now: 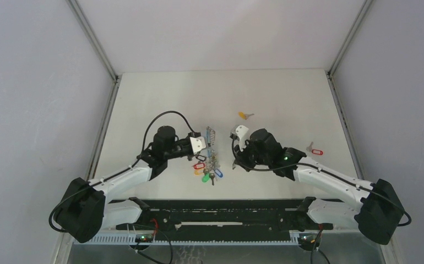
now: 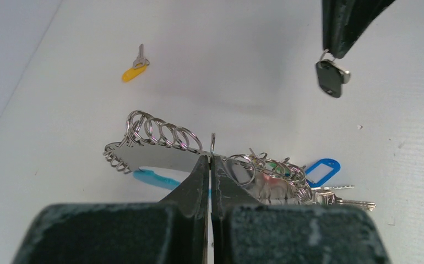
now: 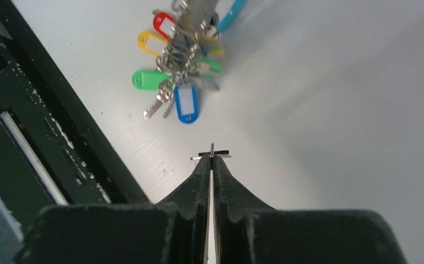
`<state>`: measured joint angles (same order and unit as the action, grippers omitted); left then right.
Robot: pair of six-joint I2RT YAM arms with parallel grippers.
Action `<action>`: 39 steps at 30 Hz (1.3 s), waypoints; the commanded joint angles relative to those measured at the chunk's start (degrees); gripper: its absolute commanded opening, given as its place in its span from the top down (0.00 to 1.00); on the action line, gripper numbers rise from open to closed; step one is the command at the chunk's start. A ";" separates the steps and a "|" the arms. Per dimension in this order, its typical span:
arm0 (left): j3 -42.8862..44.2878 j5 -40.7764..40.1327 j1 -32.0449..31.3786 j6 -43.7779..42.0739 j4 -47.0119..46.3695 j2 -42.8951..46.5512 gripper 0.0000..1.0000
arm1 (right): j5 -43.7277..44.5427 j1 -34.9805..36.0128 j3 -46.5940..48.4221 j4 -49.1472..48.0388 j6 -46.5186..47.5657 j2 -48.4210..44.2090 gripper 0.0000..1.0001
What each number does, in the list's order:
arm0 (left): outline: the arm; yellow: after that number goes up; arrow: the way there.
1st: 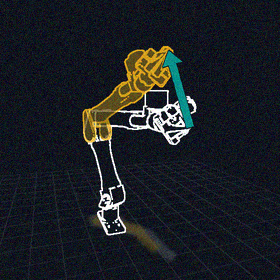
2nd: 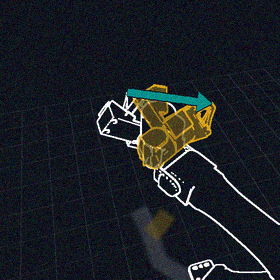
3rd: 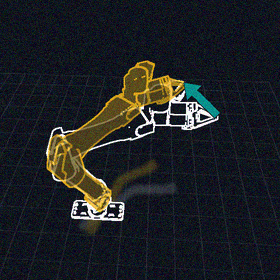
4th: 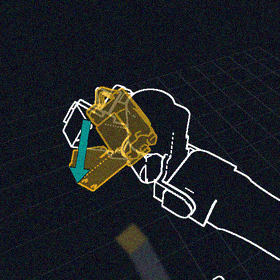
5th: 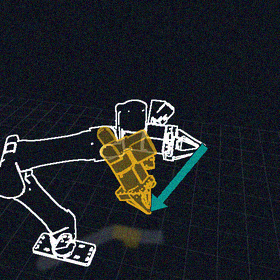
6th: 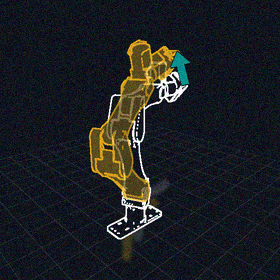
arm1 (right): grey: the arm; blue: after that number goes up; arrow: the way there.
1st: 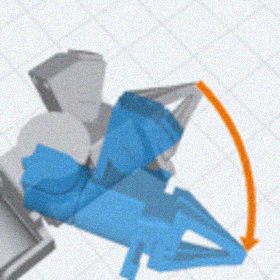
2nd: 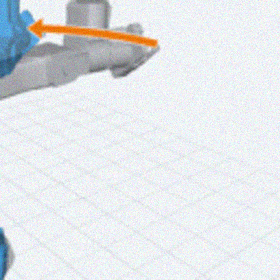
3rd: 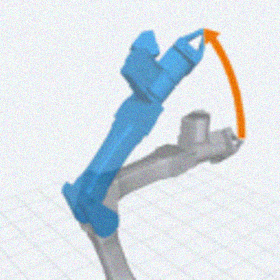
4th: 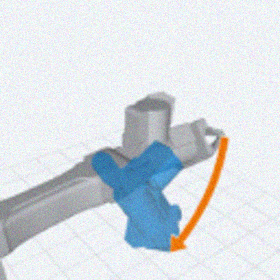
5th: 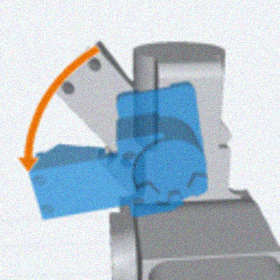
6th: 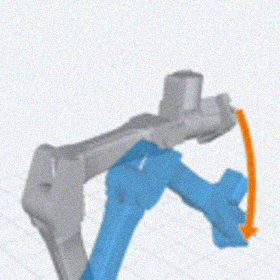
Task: Put the keys on the keyring
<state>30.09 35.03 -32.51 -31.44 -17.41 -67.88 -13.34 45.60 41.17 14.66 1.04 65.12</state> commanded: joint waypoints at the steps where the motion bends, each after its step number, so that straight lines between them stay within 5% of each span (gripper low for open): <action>1: -1.49 -0.32 -0.27 1.55 -5.57 2.95 1.00 | 13.48 3.38 -0.13 11.76 -18.07 -2.80 1.00; 6: -1.93 -0.12 -0.27 1.81 -6.03 3.50 1.00 | 16.12 3.70 1.64 21.44 -28.25 -1.66 1.00; 14: -1.97 -0.26 -0.27 1.99 -6.06 3.45 1.00 | 22.78 3.53 4.96 20.44 -28.34 10.52 1.00; 39: -2.04 -0.43 -0.27 1.78 -6.54 2.74 1.00 | 27.06 1.98 -9.49 -20.50 -19.31 16.18 1.00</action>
<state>28.88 34.61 -32.51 -30.44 -18.96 -66.32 12.51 47.29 34.00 2.55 -20.25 82.39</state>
